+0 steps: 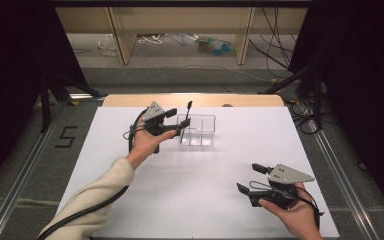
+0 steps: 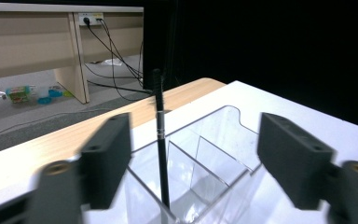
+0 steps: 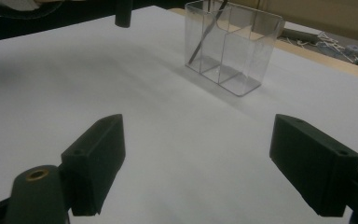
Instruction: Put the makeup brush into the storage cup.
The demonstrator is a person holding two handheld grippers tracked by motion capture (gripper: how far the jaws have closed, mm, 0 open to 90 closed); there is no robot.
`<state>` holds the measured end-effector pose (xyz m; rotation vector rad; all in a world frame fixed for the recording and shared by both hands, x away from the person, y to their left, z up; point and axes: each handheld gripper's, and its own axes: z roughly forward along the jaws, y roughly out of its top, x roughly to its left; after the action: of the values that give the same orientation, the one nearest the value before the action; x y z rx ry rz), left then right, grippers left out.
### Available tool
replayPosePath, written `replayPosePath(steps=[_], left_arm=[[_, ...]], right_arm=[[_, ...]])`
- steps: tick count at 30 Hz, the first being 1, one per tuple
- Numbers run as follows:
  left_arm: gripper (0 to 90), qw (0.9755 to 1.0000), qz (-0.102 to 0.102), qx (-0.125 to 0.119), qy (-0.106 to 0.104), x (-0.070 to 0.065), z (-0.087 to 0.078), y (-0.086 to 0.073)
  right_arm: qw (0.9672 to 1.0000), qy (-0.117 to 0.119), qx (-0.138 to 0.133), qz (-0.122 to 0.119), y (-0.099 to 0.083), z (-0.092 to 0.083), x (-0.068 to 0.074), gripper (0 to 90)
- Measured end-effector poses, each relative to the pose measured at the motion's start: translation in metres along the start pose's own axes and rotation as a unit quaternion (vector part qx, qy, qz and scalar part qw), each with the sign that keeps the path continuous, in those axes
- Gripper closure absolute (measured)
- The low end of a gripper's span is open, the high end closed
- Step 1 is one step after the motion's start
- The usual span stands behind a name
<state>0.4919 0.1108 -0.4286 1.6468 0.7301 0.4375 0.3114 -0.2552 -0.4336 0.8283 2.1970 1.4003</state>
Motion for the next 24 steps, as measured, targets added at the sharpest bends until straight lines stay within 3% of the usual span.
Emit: replayPosePath(steps=[5,24], left_arm=[[16.4,0.9999,0.013,0.005,-0.007,-0.003,-0.014,-0.002],[15.7,0.9994,0.030,-0.016,-0.009,-0.013,-0.064,-0.004]], right_arm=[[1.0000,0.001,0.005,-0.002,0.001,-0.001,0.000,19.3],[1.0000,0.002,0.005,-0.001,0.001,0.000,0.000,19.2]])
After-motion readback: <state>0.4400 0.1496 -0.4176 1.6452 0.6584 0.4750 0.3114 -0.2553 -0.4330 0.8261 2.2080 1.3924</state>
